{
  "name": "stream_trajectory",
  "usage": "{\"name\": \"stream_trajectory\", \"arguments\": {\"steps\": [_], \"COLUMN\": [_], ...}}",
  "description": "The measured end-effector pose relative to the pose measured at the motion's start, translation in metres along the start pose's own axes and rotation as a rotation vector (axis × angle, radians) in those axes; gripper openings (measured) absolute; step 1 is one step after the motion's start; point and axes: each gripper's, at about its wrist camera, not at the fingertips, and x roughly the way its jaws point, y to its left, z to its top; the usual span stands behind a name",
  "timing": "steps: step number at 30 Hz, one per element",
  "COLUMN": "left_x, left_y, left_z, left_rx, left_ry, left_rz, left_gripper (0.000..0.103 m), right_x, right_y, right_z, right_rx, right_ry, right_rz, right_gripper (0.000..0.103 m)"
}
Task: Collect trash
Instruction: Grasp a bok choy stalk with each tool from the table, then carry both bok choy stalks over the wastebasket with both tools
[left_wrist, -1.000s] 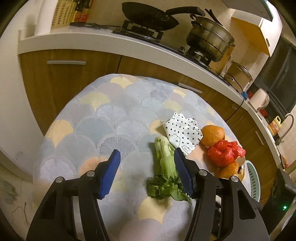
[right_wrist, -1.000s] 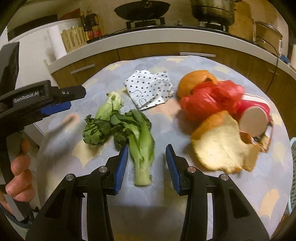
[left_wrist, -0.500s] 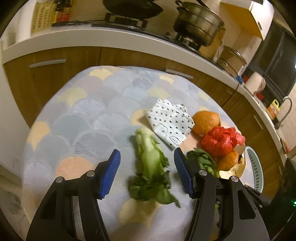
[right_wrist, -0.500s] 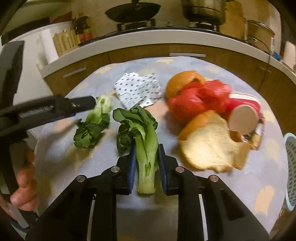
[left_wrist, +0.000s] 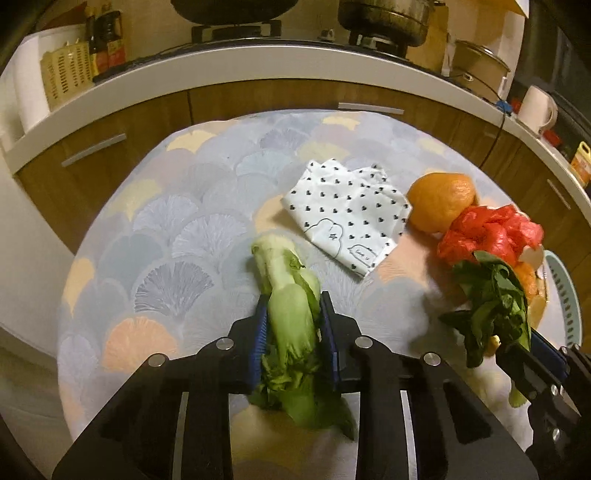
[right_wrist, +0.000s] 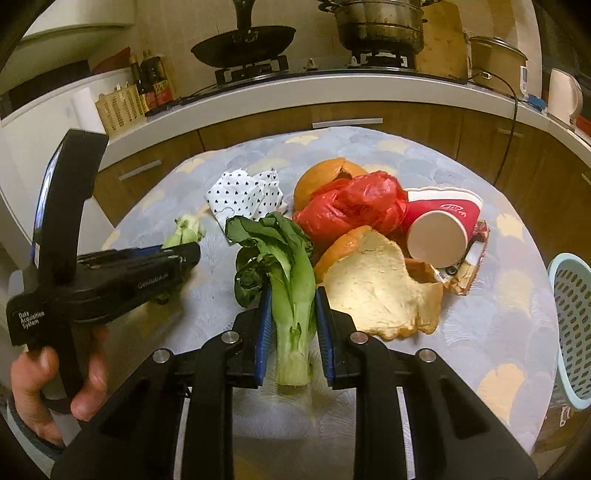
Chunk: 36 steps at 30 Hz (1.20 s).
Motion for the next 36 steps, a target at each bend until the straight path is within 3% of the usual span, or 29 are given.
{"name": "stream_trajectory", "arguments": {"steps": [7, 16, 24, 28, 36], "left_x": [-0.025, -0.061, -0.077, -0.078, -0.076], "left_y": [-0.004, -0.046, -0.088, -0.113, -0.179], "left_z": [0.001, 0.006, 0.009, 0.012, 0.015], "left_rx": [-0.006, 0.069, 0.124, 0.154, 0.265], "left_ry": [-0.075, -0.148, -0.167, -0.148, -0.131], "left_rz": [-0.052, -0.141, -0.286, -0.394, -0.483], "left_gripper": [0.024, 0.024, 0.024, 0.024, 0.024], "right_x": [-0.017, -0.058, -0.091, -0.105, -0.134], "right_y": [-0.009, -0.039, -0.083, -0.108, -0.166], "right_z": [0.007, 0.023, 0.028, 0.025, 0.012], "right_rx": [0.028, 0.081, 0.164, 0.209, 0.305], "right_ry": [-0.043, -0.144, -0.205, -0.221, -0.258], "right_rz": [0.001, -0.056, -0.104, -0.145, -0.239], "right_gripper": [0.020, 0.020, 0.020, 0.020, 0.020]}}
